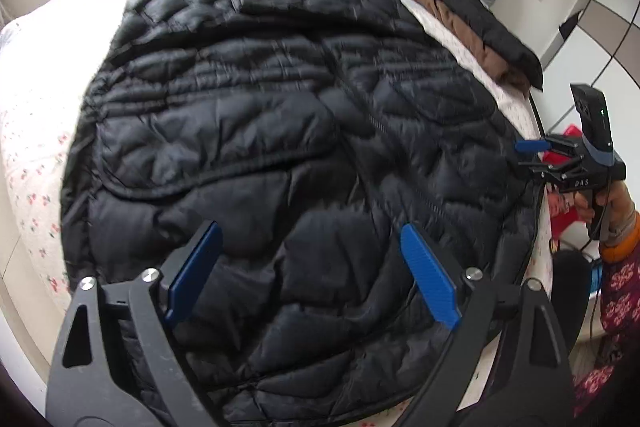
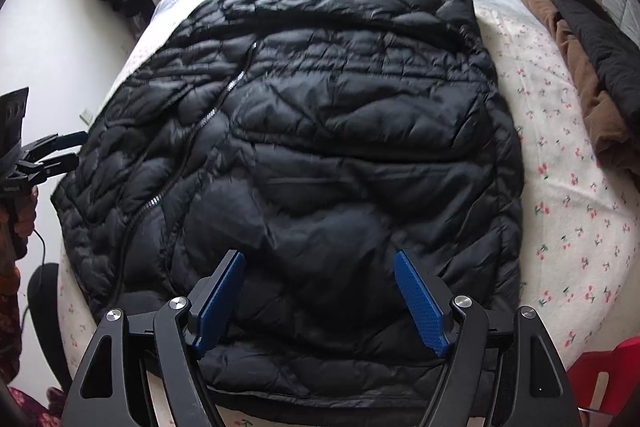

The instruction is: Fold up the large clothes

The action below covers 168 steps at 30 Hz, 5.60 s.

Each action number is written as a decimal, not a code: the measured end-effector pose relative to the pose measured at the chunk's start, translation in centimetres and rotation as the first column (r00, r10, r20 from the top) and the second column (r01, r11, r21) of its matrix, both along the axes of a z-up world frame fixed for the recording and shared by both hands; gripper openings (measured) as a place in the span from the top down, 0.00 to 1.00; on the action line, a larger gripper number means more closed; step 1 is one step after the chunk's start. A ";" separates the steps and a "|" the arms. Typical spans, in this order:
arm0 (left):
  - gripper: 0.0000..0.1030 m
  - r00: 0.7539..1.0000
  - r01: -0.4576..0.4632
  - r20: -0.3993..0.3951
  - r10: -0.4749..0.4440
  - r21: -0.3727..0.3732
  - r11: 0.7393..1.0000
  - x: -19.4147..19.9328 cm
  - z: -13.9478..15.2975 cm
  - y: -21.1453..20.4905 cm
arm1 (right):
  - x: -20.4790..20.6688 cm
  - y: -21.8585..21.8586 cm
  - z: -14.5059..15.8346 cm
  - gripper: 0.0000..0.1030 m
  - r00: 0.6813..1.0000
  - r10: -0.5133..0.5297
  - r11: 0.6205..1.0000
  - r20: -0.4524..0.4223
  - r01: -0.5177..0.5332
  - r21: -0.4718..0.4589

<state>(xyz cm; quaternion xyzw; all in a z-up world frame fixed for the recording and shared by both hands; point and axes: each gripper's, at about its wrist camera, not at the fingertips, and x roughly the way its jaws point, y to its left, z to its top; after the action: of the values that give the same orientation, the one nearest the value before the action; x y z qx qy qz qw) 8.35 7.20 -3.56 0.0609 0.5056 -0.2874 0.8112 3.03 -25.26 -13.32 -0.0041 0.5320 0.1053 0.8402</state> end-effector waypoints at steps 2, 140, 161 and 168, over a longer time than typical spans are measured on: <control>0.12 0.996 0.031 -0.083 -0.025 0.080 0.996 -0.7 -3.1 -0.2 | -0.7 1.1 -2.1 0.23 0.999 0.023 0.997 -0.027 -0.025 -0.073; 0.37 0.987 -0.124 0.088 0.136 -0.126 0.984 25.7 -0.1 7.6 | 20.6 -14.4 3.4 0.36 0.980 0.058 0.998 0.189 -0.060 0.004; 0.94 0.877 -0.464 -0.010 0.480 -0.278 0.841 28.4 -0.1 8.3 | 25.4 -17.9 3.1 0.95 0.929 -0.309 0.917 0.202 0.235 0.322; 0.94 0.808 -0.503 0.197 0.556 -0.261 0.824 31.3 2.8 6.5 | 29.4 -16.0 6.6 0.95 0.831 -0.413 0.909 0.372 0.352 0.223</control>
<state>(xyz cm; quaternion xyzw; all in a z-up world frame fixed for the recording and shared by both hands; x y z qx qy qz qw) 39.66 13.74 -0.78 -0.1255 0.3587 -0.0862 0.9209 32.42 -41.29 -6.74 0.1414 0.3240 -0.0300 0.9349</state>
